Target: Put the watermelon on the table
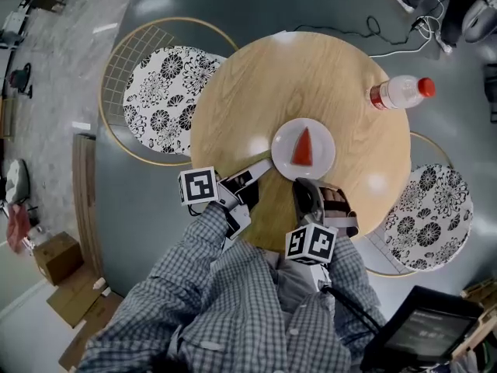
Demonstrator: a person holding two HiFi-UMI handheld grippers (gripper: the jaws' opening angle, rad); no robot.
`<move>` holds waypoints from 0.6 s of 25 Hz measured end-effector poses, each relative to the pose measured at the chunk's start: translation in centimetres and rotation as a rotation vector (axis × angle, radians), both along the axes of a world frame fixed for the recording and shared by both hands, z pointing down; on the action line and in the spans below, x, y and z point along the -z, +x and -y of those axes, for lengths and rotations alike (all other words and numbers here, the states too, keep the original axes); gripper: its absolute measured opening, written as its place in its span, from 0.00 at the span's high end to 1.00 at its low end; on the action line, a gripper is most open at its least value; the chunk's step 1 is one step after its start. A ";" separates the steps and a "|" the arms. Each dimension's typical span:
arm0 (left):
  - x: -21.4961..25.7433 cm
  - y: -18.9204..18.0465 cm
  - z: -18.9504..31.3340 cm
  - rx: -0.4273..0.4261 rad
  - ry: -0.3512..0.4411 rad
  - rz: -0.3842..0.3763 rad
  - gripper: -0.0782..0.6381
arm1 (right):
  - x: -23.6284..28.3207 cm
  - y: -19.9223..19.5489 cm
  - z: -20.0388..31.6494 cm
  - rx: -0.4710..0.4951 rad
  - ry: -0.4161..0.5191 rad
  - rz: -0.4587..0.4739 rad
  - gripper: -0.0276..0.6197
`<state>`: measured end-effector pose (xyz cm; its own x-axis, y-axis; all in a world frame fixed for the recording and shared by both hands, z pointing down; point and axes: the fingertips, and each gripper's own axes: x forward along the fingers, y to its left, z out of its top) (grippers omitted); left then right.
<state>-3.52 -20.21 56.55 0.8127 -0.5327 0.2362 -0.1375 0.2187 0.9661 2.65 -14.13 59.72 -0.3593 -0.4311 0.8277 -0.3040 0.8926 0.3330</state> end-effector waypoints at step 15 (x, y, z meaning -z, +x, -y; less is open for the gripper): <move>2.5 0.9 -2.2 -0.019 0.096 -0.011 0.67 | 3.0 0.5 0.6 -0.312 -0.143 0.384 0.89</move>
